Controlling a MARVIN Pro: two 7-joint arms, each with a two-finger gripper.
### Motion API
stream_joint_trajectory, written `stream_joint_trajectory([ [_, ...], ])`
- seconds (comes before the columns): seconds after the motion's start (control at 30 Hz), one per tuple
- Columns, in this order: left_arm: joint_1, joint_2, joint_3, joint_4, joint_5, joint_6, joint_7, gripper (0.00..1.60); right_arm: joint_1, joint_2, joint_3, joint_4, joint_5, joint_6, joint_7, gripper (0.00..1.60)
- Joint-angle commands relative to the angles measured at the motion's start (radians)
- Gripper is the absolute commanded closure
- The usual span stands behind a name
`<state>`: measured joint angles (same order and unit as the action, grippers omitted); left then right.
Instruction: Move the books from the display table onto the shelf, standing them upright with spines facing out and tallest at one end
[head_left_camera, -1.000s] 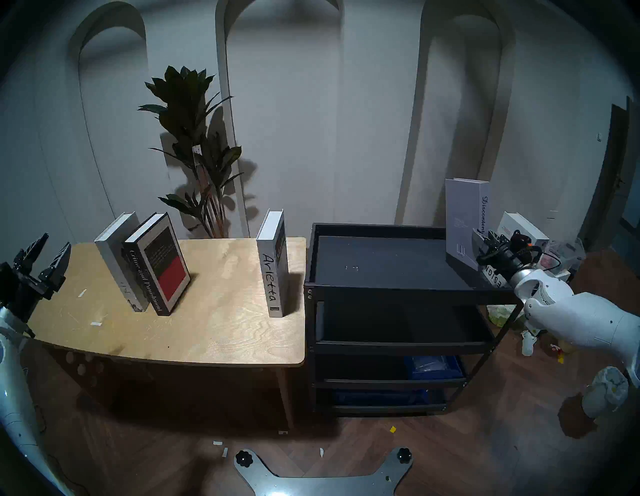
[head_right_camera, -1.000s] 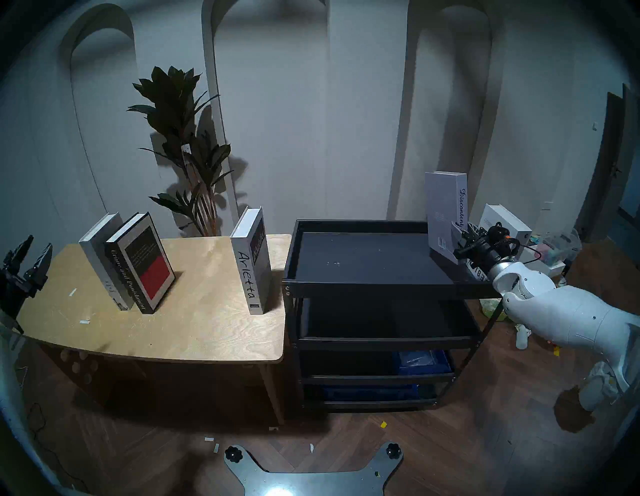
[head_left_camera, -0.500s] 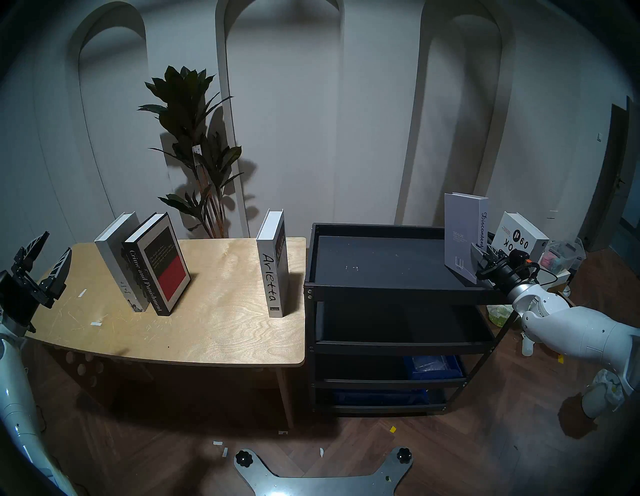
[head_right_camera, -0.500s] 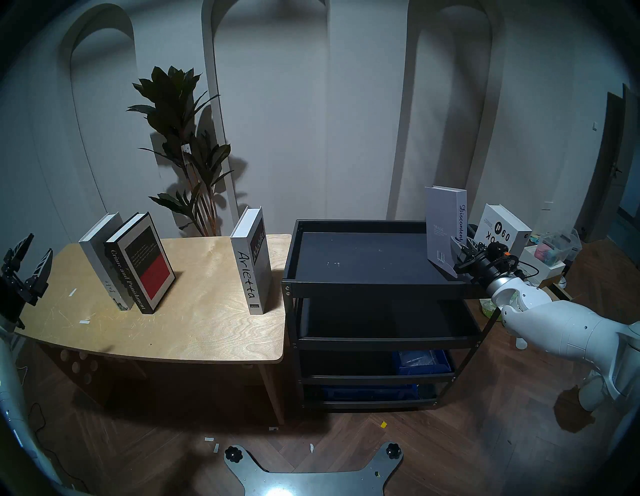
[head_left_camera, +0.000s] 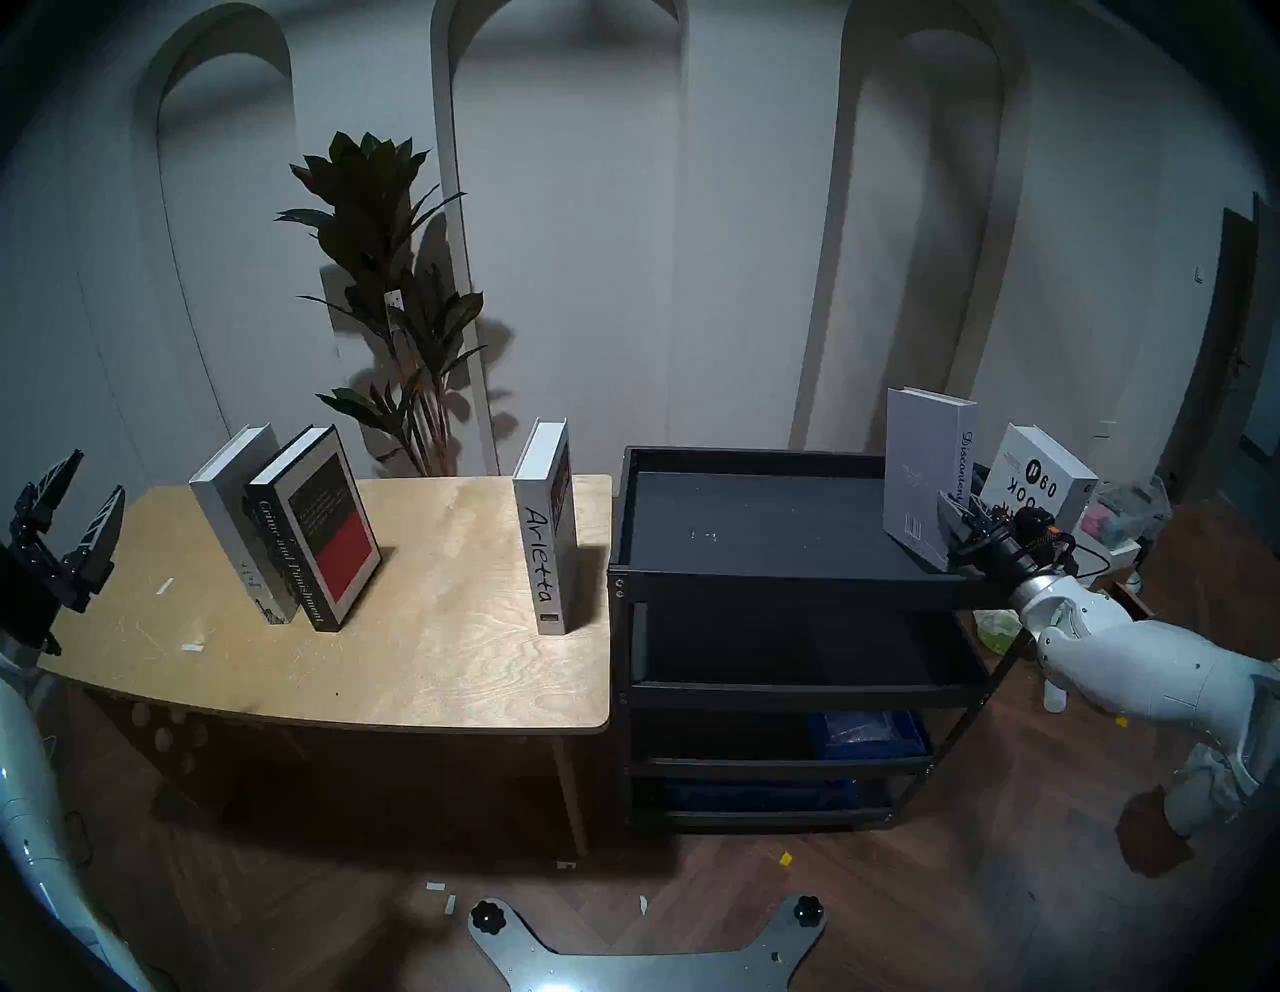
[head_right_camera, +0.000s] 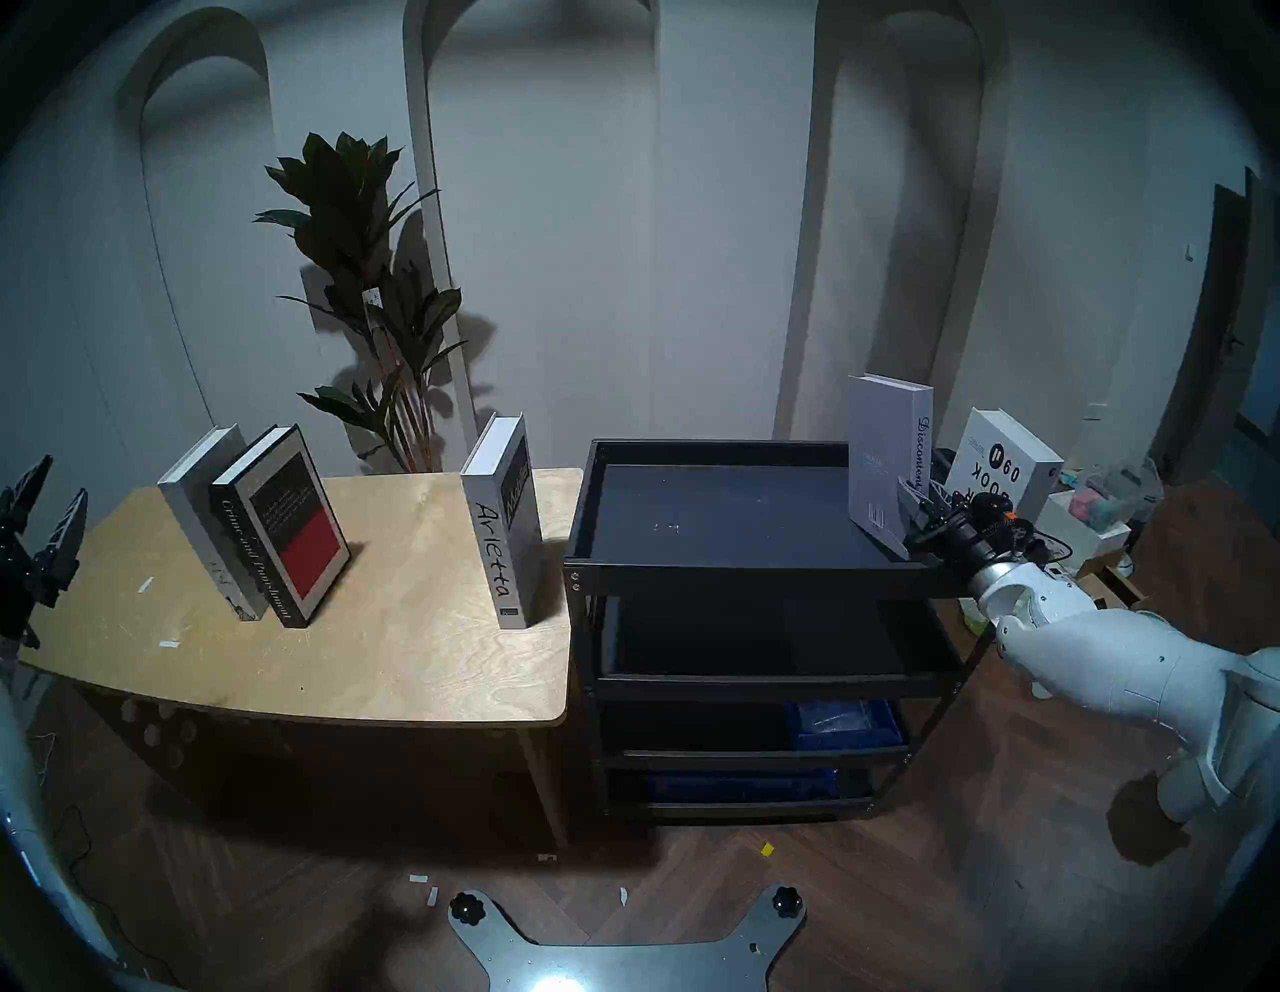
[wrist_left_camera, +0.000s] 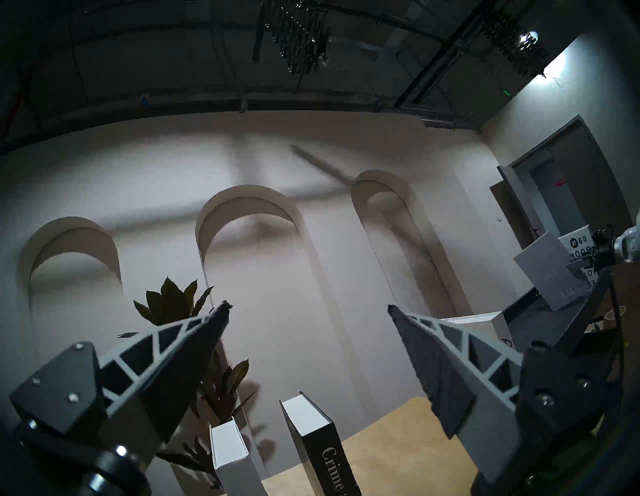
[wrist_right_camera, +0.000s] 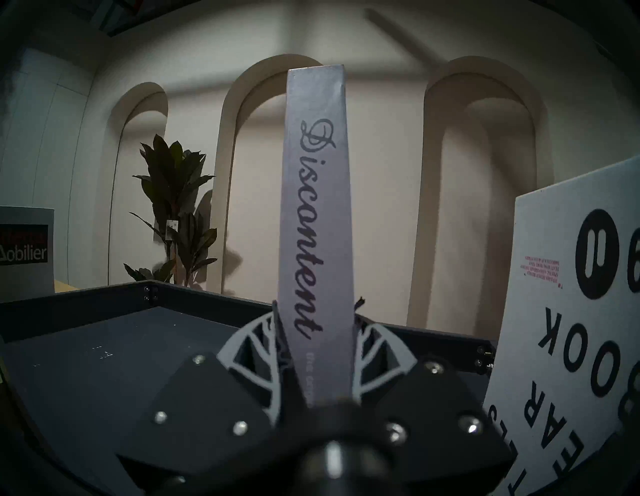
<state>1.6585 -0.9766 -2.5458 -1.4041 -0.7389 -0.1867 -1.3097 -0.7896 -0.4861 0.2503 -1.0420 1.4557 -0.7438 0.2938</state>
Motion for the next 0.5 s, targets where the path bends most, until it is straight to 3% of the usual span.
stream_joint_trajectory([
  [0.0, 0.033, -0.01, -0.036, -0.046, -0.027, 0.037, -0.021, 0.0, -0.032, 0.02, 0.005, -0.016, 0.032, -0.031, -0.009, 1.6],
  [0.47, 0.042, -0.029, -0.053, -0.078, -0.034, 0.063, -0.034, 0.0, -0.089, 0.093, 0.0, -0.097, 0.069, -0.067, -0.049, 1.6],
])
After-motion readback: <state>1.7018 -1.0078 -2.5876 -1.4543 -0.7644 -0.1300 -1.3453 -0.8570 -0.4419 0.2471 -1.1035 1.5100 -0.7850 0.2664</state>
